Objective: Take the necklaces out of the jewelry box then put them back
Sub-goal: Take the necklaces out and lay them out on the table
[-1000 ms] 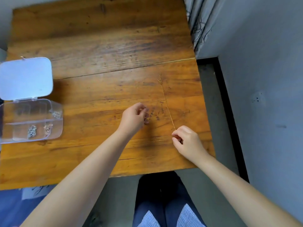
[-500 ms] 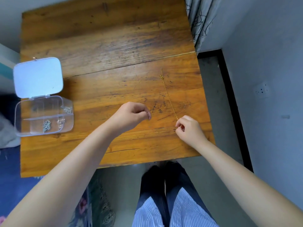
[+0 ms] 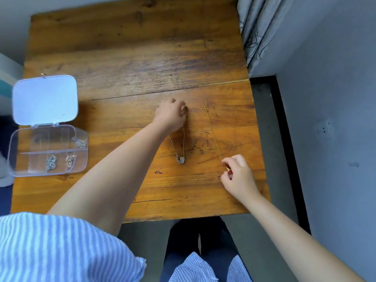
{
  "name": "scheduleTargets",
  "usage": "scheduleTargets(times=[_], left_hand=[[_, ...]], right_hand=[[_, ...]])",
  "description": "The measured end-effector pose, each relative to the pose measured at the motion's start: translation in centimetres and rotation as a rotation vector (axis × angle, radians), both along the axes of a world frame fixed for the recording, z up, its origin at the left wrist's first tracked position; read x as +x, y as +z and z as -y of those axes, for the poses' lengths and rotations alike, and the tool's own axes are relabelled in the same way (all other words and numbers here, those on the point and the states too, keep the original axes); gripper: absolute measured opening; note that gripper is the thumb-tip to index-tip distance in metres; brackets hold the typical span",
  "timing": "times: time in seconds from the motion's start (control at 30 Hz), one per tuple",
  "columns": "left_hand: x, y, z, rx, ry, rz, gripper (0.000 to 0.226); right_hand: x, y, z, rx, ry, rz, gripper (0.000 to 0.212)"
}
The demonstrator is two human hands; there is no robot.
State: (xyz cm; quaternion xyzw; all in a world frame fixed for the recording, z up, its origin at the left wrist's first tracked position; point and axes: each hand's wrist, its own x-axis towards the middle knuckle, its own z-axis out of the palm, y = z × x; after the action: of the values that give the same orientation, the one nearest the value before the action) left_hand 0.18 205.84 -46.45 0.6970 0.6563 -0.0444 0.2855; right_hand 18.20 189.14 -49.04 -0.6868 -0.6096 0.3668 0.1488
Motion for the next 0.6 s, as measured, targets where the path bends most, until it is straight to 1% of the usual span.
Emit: scheduleTargets(times=[0.07, 0.1, 0.13, 0.23, 0.27, 0.33, 0.4, 0.43, 0.53, 0.6], left_hand=[[0.1, -0.7, 2.1, 0.153, 0.024, -0.065, 0.039], [0.1, -0.9, 3.9, 0.223, 0.038, -0.08, 0.035], [0.0, -1.0, 6.0, 0.253, 0.034, -0.086, 0.03], [-0.3, -1.3, 12.3, 0.208, -0.056, -0.084, 0.026], [-0.4, -1.5, 13.7, 0.196, -0.058, -0.063, 0.023], [-0.5, -1.8, 15.1, 0.18, -0.01, -0.004, 0.014], [-0.1, -1.5, 15.3, 0.177, -0.001, 0.002, 0.006], [0.2, -1.3, 15.4, 0.191, -0.033, 0.004, 0.006], [0.8, -0.4, 15.7, 0.237, -0.188, 0.012, 0.026], [0.7, -0.2, 15.9, 0.294, -0.214, 0.059, 0.032]], right_hand=[[-0.1, -0.2, 0.2, 0.008, -0.025, 0.013, 0.021], [-0.2, -0.3, 0.2, 0.01, -0.035, 0.018, 0.016], [-0.2, -0.3, 0.3, 0.01, -0.045, 0.023, 0.013], [-0.4, -0.4, 0.3, 0.019, -0.057, 0.051, 0.011], [-0.5, -0.4, 0.3, 0.024, -0.055, 0.056, 0.01], [-0.7, -0.3, 0.4, 0.04, -0.047, 0.068, 0.009], [-0.9, -0.1, 0.5, 0.052, -0.017, 0.091, 0.007], [-1.0, 0.1, 0.6, 0.051, 0.002, 0.101, 0.006], [-1.1, 0.4, 0.8, 0.039, 0.052, 0.121, 0.004], [-1.1, 0.6, 1.1, 0.036, 0.075, 0.129, 0.009]])
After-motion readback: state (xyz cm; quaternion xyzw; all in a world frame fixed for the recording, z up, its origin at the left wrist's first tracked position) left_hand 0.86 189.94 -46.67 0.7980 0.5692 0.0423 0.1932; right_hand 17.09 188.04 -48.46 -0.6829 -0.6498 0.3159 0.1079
